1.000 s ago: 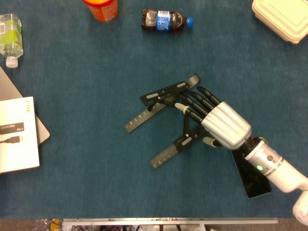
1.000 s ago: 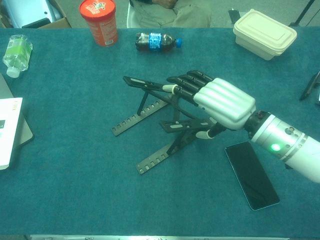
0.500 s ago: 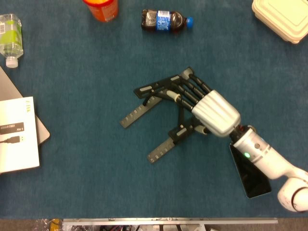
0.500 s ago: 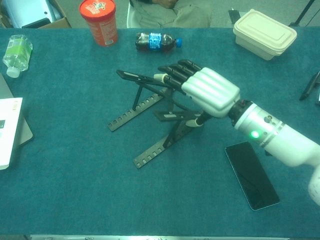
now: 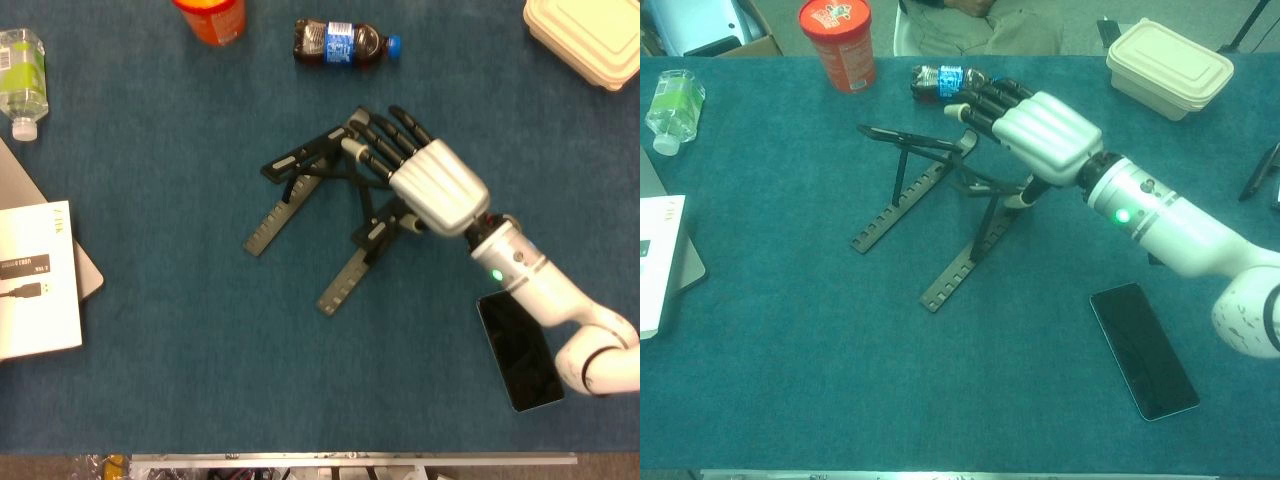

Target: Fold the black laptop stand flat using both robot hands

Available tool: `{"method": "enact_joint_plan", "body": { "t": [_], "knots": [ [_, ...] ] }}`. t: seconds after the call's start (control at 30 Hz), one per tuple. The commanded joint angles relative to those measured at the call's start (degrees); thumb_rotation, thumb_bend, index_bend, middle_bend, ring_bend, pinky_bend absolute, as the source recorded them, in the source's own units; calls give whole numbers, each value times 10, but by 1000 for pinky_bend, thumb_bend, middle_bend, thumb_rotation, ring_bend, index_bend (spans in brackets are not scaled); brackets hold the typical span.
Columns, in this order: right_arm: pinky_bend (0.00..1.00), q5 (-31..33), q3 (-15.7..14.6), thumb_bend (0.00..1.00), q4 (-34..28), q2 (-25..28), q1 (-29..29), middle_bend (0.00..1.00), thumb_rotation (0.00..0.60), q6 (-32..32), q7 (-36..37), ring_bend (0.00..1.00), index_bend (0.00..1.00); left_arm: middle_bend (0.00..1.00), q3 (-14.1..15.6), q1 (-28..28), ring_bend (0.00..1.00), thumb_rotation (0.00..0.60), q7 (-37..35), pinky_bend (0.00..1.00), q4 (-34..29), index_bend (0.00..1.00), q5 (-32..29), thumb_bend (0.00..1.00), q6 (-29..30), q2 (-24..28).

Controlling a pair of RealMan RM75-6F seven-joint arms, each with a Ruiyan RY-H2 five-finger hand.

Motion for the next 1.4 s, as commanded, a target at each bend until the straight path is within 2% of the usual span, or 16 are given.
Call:
{"method": "enact_joint_plan", "body": {
  "t": [0.03, 0.13, 0.43, 0.63, 0.83, 0.9, 1.07, 1.17, 1.4],
  "knots": [
    [0, 13, 6, 0, 2, 4, 6, 0, 600, -8, -5, 0, 0, 149, 0, -1, 44, 600, 2, 19, -2, 185, 0, 358, -2, 1],
    [0, 21, 0, 0, -23, 22, 5, 0, 600, -12, 1, 0, 0, 149, 1, -2, 44, 600, 3, 19, -4, 185, 1, 358, -2, 2],
    [0, -5, -48, 0, -116, 80, -13, 0, 600, 6, 7, 0, 0, 150, 2, -1, 44, 600, 3, 20, -3, 185, 6, 357, 3, -2],
    [0, -15, -50, 0, -131, 65, -11, 0, 600, 24, 23, 0, 0, 150, 4, 0, 44, 600, 3, 19, -6, 185, 14, 358, 9, -1],
    [0, -11, -41, 3, -100, 22, 4, 0, 600, 21, -15, 0, 0, 150, 7, 5, 44, 600, -4, 19, -4, 185, 19, 357, 17, 1],
    [0, -12, -40, 51, -87, 9, 7, 0, 600, 25, -28, 0, 0, 151, 8, 6, 44, 600, -7, 19, 0, 185, 20, 358, 18, 0],
    [0, -21, -35, 357, -64, -11, 10, 0, 600, 44, -53, 0, 0, 153, 7, 4, 44, 600, -17, 19, 14, 185, 26, 358, 18, -2],
    [0, -17, -29, 384, -72, -4, 14, 0, 600, 42, -56, 0, 0, 154, 7, -2, 44, 600, -23, 19, 24, 185, 32, 358, 11, -6],
    [0, -4, -3, 384, -112, 27, 23, 0, 600, 46, -103, 0, 0, 156, 16, -47, 45, 600, -85, 19, 38, 185, 46, 358, -73, -6]
  ]
}}
